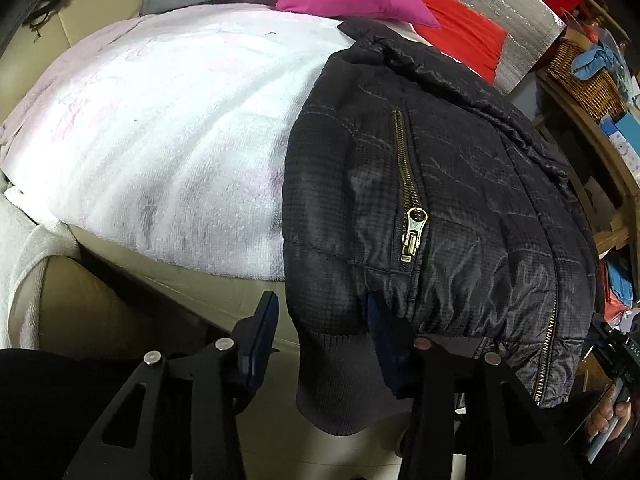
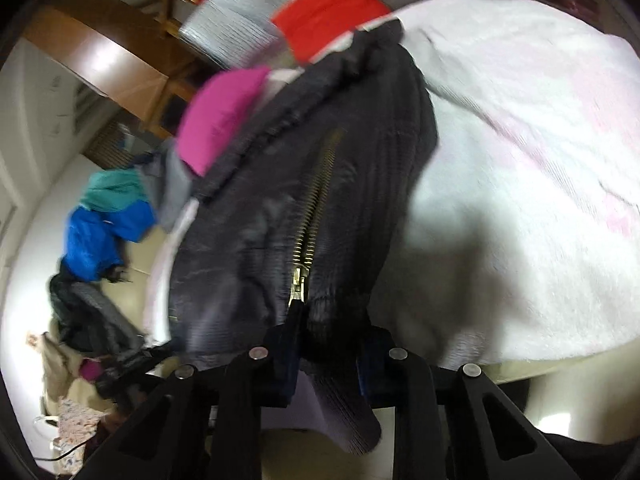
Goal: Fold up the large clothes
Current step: 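Lift the hem with both grippers and fold it toward the collar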
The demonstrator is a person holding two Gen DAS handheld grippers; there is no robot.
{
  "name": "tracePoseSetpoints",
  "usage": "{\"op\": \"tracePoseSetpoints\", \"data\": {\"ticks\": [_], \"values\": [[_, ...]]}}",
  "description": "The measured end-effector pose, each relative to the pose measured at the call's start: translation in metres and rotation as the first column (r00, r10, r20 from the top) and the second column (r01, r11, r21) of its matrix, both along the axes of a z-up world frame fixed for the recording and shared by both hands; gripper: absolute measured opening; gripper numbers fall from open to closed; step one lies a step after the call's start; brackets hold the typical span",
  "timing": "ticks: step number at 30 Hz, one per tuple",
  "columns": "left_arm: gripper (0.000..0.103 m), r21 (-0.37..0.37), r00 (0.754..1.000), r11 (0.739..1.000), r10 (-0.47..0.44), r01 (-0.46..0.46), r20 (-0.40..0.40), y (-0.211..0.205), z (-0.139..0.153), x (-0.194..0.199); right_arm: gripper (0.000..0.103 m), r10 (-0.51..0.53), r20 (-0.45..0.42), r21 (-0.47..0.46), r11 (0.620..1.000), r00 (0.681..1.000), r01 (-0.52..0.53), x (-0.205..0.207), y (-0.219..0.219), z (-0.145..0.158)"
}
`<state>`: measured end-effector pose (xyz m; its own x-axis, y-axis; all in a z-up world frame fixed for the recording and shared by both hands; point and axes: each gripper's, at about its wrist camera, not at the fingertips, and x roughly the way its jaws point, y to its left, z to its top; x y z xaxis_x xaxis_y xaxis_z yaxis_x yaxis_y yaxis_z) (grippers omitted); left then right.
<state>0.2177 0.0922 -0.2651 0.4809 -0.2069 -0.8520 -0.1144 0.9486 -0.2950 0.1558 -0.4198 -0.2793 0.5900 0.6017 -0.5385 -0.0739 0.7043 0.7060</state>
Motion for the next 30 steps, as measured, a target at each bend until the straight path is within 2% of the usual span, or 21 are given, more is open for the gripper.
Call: {"op": "tracePoseSetpoints", "data": {"ticks": [3,4,6,7,8,9,11,13,14,15,16,17,19,21,23,24,27,28,30], "values": [[0.048,-0.007,1.0,1.0,-0.001,0.001,-0.02,0.0,-0.002,0.0,0.028,-0.007,-0.085,-0.039,0.999,0.996,0.004,0.006,0.002,-0.015],[0.052,-0.003,1.0,1.0,-0.002,0.002,-0.023,0.0,-0.003,0.0,0.028,-0.011,-0.109,-0.048,0.999,0.994,0.006,0.008,0.002,-0.02],[0.064,0.004,1.0,1.0,0.0,0.0,-0.031,0.0,-0.004,0.0,0.029,-0.021,-0.128,-0.044,0.999,0.992,0.016,0.009,0.0,-0.023],[0.073,0.004,0.999,1.0,-0.001,0.001,-0.043,-0.002,-0.005,0.001,0.033,-0.02,-0.148,-0.039,0.999,0.989,0.014,0.01,-0.001,-0.025],[0.074,0.002,0.998,1.0,-0.007,0.007,-0.061,-0.002,-0.008,-0.001,0.042,-0.014,-0.161,-0.033,0.999,0.987,0.009,0.012,-0.001,-0.027],[0.074,0.002,0.997,1.0,-0.018,0.018,-0.076,-0.004,-0.01,-0.002,0.044,-0.006,-0.171,-0.025,1.0,0.985,0.001,0.012,0.0,-0.03],[0.074,0.004,0.995,0.999,-0.04,0.04,-0.089,-0.008,-0.014,-0.002,0.044,-0.001,-0.154,-0.056,0.998,0.988,-0.007,0.012,0.004,-0.029],[0.074,-0.006,0.993,0.997,-0.073,0.072,-0.095,-0.013,-0.016,-0.002,0.039,0.019,-0.12,-0.086,0.996,0.993,-0.03,0.009,0.009,-0.025],[0.072,-0.013,0.991,0.996,-0.091,0.09,-0.096,-0.015,-0.017,-0.002,0.03,0.029,-0.109,-0.091,0.995,0.994,-0.039,0.008,0.012,-0.023],[0.067,-0.023,0.99,0.994,-0.108,0.106,-0.094,-0.018,-0.018,-0.003,0.027,0.042,-0.085,-0.096,0.994,0.995,-0.05,0.006,0.014,-0.019],[0.049,-0.027,0.989,0.993,-0.115,0.113,-0.091,-0.019,-0.017,-0.003,0.025,0.055,-0.052,-0.087,0.994,0.997,-0.059,0.003,0.014,-0.013],[0.041,-0.019,0.99,0.993,-0.114,0.113,-0.085,-0.02,-0.016,-0.004,0.025,0.061,-0.025,-0.07,0.996,0.998,-0.062,0.0,0.013,-0.008],[0.032,-0.038,0.992,0.994,-0.104,0.101,-0.068,-0.017,-0.013,-0.006,0.024,0.061,0.045,-0.011,0.998,0.997,-0.061,-0.007,0.007,0.003],[0.031,-0.055,0.993,0.994,-0.096,0.093,-0.067,-0.012,-0.012,-0.008,0.024,0.052,0.063,0.009,0.999,0.997,-0.052,-0.01,0.002,0.006],[0.032,-0.054,0.993,0.994,-0.095,0.092,-0.071,-0.012,-0.013,-0.008,0.024,0.054,0.017,0.001,0.999,0.998,-0.054,-0.007,0.002,-0.002],[0.032,-0.053,0.993,0.994,-0.096,0.092,-0.075,-0.012,-0.014,-0.007,0.024,0.062,-0.034,-0.01,0.998,0.997,-0.063,-0.002,0.005,-0.008],[0.054,-0.065,0.988,0.994,-0.101,0.093,-0.119,-0.009,-0.023,-0.003,0.027,0.068,-0.118,-0.029,0.997,0.991,-0.072,0.002,0.004,-0.023],[0.068,-0.073,0.983,0.993,-0.107,0.097,-0.148,-0.011,-0.029,-0.002,0.028,0.074,-0.134,-0.014,0.997,0.988,-0.076,0.003,0.003,-0.026],[0.07,-0.086,0.974,0.99,-0.129,0.114,-0.187,-0.016,-0.036,-0.002,0.043,0.116,-0.169,0.014,0.993,0.979,-0.116,0.006,0.008,-0.031]]}}
